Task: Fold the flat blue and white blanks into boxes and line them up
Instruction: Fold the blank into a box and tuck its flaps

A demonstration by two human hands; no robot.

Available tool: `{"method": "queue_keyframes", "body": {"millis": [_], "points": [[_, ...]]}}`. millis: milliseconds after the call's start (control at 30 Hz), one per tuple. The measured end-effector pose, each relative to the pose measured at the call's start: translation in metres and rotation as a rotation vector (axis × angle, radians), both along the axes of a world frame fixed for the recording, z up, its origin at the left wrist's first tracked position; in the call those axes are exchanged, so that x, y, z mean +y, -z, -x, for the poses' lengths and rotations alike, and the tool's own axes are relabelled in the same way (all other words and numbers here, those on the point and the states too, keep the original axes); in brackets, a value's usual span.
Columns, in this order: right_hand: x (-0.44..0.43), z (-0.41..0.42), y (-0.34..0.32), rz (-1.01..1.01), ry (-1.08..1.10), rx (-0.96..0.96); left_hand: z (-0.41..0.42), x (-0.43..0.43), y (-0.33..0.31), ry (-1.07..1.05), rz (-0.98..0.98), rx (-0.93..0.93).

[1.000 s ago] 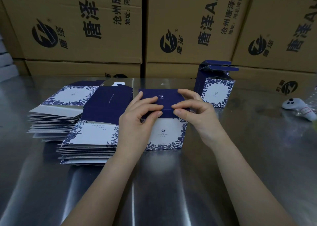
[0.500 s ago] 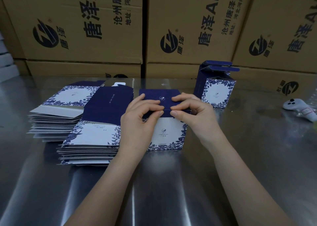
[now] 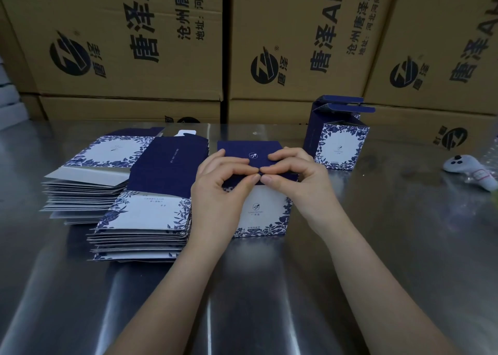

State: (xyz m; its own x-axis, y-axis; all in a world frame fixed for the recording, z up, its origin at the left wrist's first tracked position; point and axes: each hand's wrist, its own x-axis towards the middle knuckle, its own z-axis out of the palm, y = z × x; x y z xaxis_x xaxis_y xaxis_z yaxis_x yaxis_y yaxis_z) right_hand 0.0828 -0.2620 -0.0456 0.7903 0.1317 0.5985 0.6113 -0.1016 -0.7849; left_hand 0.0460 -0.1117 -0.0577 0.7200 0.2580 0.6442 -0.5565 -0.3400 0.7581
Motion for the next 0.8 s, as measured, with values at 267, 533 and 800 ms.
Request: {"method": "queue_keyframes", "body": {"millis": [267, 533, 800], "points": [[-0.01, -0.002, 0.0, 0.032, -0.057, 0.05, 0.002, 0.007, 0.0, 0.073, 0.059, 0.046], [-0.012, -0.005, 0.003, -0.076, -0.077, 0.088, -0.001, 0.009, 0.006, 0.157, 0.301, 0.056], [-0.022, -0.008, 0.004, -0.102, -0.174, 0.161, 0.001, 0.007, 0.007, 0.188, 0.328, 0.048]]}}
